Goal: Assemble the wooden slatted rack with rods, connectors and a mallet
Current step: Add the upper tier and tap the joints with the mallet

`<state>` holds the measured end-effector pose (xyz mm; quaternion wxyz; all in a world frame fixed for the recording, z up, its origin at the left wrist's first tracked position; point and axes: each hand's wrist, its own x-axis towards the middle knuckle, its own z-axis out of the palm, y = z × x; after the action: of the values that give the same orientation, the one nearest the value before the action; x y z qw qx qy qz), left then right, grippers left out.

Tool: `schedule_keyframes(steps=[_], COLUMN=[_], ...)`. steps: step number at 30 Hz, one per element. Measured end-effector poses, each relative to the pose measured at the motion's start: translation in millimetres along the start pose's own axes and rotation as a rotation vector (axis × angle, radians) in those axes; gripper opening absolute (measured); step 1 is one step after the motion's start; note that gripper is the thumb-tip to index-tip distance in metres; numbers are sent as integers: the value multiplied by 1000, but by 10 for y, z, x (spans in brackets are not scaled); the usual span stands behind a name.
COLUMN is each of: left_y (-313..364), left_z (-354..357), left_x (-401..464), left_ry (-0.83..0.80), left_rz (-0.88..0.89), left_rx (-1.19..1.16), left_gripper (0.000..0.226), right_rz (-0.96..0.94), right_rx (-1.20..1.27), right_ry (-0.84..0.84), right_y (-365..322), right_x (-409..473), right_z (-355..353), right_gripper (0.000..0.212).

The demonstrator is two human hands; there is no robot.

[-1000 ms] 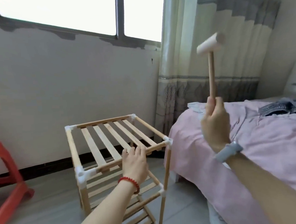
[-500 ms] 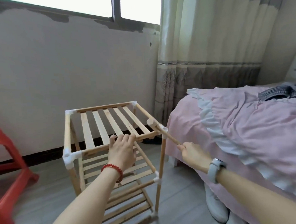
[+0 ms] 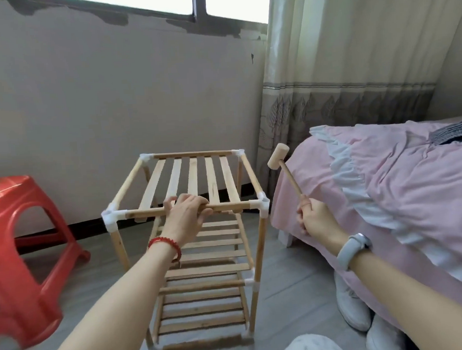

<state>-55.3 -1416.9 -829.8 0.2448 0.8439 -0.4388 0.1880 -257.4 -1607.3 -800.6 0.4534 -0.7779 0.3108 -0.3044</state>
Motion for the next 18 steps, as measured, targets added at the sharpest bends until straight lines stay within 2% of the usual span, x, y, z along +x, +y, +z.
schedule_keyframes(steps=[4, 7, 9, 11, 13, 14, 16, 18], left_y=[-205, -212, -273, -431, -670, -747, -1003, -1237], left_z=[38, 106, 117, 46, -77, -110, -130, -66], left_x=[-251, -405, -492, -588, -712, -761, -887, -971], left_ry=[146, 228, 335, 472, 542, 523, 363, 171], left_rz=[-65, -90, -121, -280, -547, -690, -903, -959], left_rx=[-83, -87, -83, -132, -230, -311, -497, -660], left_gripper=[19, 28, 40, 53, 67, 72, 73, 49], right_rz=[-4, -150, -328, -512, -587, -603, -629, -618], right_rx=[-2, -117, -210, -354, -501, -554, -610, -635], right_ry=[-53, -50, 25, 98, 22, -49, -186, -275], right_y=[13, -71, -176, -355, -597, -688, -836, -858], right_x=[-102, -140, -174, -204, -227, -226, -232, -216], right_z=[280, 577, 810, 1095, 1419, 1518, 1784, 1999], right_gripper=[39, 33, 29, 31, 35, 35, 35, 33])
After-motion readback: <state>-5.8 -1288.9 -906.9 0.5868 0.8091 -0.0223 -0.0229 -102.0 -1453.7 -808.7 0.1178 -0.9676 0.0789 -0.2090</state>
